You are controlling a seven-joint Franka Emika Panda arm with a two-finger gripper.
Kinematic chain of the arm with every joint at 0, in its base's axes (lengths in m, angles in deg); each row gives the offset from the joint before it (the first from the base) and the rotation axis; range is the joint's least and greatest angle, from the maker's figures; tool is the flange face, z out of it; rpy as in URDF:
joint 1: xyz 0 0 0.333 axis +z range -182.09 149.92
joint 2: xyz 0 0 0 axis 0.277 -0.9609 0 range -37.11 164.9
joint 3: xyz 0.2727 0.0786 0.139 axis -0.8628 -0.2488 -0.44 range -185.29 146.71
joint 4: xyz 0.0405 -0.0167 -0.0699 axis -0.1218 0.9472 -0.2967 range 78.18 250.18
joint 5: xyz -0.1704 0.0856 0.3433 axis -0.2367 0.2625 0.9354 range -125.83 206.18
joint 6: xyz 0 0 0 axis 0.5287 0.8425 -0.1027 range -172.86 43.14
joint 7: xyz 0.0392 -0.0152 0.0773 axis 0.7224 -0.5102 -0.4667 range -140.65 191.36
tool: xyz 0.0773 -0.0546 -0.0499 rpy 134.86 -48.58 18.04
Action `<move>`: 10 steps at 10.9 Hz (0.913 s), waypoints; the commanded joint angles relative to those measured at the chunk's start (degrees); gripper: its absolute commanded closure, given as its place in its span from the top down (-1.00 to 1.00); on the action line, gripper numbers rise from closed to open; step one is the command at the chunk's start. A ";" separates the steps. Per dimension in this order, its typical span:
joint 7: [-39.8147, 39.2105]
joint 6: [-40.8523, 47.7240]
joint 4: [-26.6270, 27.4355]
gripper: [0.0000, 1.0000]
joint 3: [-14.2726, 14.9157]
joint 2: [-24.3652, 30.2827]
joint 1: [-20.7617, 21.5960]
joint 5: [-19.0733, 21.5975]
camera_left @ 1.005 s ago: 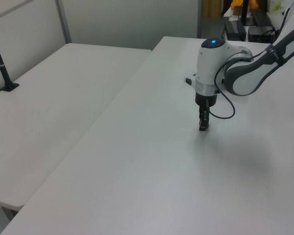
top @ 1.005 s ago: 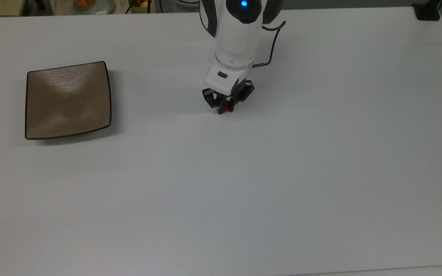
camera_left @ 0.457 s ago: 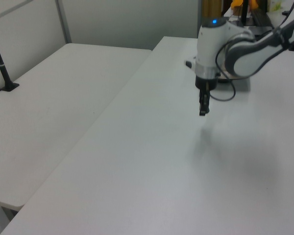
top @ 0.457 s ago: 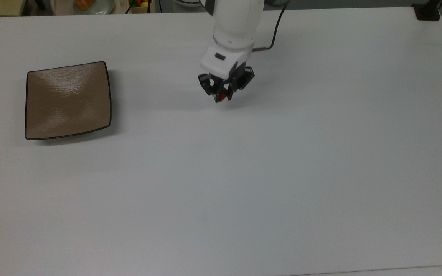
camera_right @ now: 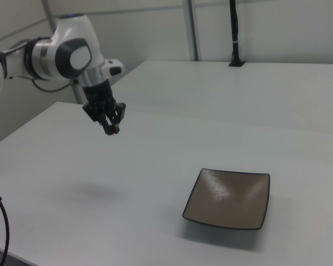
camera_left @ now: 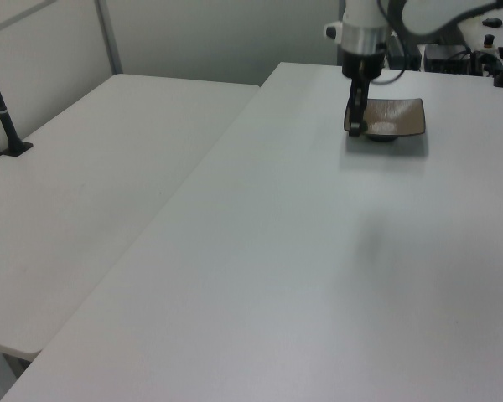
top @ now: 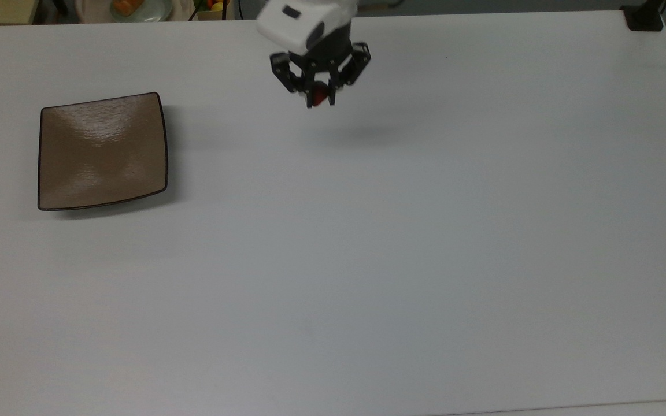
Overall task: Strawberries on a ceramic plate
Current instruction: 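Carry the strawberry over the brown square plate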
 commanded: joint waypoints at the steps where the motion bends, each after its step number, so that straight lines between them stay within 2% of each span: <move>1: -3.93 7.13 -6.92 -0.87 3.65 1.10 -0.87 4.63; 3: -6.82 9.70 -9.04 -0.85 5.67 1.10 -0.87 5.26; 5: -11.20 9.61 -9.13 -0.85 5.86 1.02 -4.10 5.35; 10: -32.29 8.91 -8.78 -0.85 5.95 -1.17 -12.98 4.65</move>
